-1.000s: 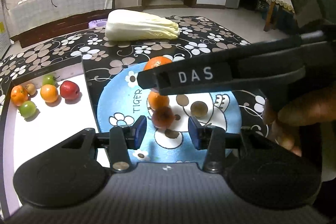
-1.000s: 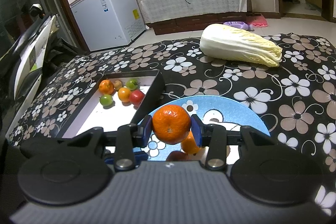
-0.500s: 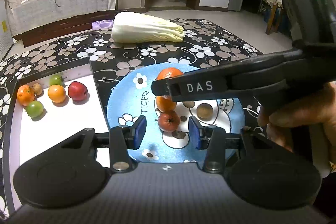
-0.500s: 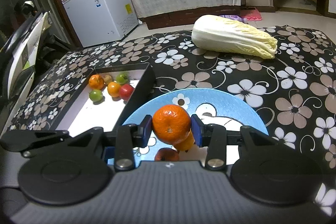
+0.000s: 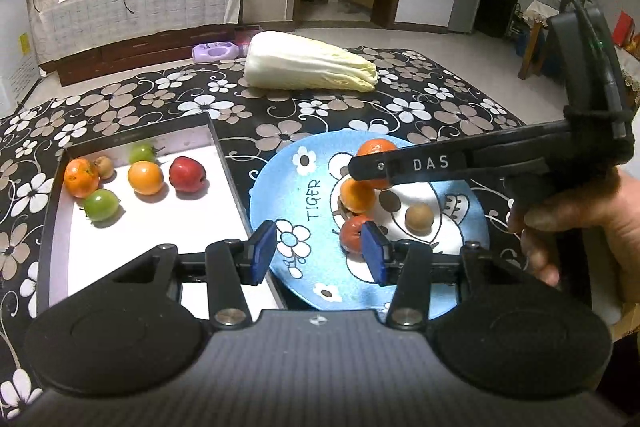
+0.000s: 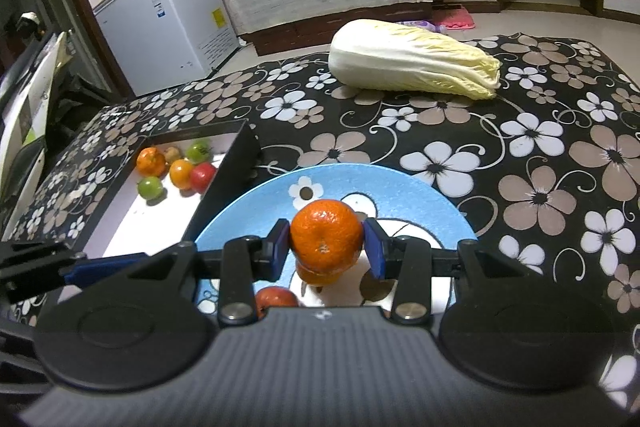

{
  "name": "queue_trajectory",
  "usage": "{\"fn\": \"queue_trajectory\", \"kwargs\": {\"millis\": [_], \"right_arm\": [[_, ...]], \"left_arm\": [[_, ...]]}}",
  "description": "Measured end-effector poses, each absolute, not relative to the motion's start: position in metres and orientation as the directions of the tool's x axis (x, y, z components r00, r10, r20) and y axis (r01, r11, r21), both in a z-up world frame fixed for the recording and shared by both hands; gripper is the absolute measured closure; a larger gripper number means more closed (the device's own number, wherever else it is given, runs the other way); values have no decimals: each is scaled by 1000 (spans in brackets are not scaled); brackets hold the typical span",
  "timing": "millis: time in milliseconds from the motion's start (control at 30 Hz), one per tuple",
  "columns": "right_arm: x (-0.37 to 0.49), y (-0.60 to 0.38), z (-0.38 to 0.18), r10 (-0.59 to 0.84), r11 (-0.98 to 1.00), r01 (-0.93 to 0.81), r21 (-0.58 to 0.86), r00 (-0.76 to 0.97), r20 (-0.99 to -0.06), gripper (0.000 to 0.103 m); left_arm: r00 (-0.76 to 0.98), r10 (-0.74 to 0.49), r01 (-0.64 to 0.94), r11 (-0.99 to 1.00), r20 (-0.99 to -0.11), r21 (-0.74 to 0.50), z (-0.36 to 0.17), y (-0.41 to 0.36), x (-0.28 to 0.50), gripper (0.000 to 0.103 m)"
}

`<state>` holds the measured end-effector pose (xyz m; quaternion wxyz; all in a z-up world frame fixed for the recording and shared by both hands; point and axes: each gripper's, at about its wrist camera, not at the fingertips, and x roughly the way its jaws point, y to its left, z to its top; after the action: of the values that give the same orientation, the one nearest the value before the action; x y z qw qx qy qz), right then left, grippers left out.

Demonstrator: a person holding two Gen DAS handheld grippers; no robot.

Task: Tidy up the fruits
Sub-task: 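Lower the mandarin onto the plate and open the right tool while the left releases the apple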

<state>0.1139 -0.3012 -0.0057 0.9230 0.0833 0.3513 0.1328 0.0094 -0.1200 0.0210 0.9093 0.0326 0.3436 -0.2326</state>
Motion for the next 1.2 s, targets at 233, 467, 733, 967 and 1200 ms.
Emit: {"fn": "queue_trajectory", "kwargs": {"millis": [233,467,733,967,1200], "right_arm": [[114,-308,-3,276,957,-150,249,736,-618,60],[115,-321,-7,212,970,-82,228,742,-636,59],[123,-312,-16,198,977,-96,188,726,-659,59],[125,-310,-18,178,982,-86,167,717,-674,59],[121,-311,-11,169,983,-77,169,750,-640,50]], "left_arm": [[662,-401,442,891,-633,-102,24,-118,8,48],[666,-390,427,898,-635,-104,24,-114,11,46],[668,-389,428,898,-635,-99,23,-116,10,46],[668,-390,428,898,-633,-101,23,-116,11,46],[671,-385,421,901,-634,-102,23,-113,11,46]]}}
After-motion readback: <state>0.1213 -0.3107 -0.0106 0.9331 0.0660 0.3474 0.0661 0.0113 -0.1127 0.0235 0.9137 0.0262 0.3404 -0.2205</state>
